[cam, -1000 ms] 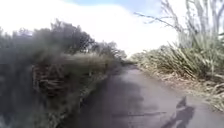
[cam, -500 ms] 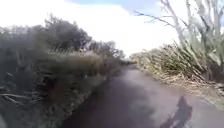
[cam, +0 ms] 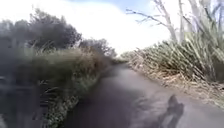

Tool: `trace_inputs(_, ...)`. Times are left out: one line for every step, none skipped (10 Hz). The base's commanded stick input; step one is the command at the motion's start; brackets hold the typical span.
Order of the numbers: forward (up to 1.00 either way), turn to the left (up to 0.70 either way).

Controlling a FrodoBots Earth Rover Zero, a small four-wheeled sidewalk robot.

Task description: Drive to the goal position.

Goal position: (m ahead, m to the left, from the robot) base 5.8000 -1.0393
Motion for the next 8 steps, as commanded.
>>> trace_inputs(0.85,0.00)
trace_inputs(0.85,0.00)
trace_inputs(0.85,0.00)
trace_inputs(0.85,0.00)
trace_inputs(0.85,0.00)
trace_inputs(0.85,0.00)
trace_inputs(0.85,0.00)
trace_inputs(0.85,-0.03)
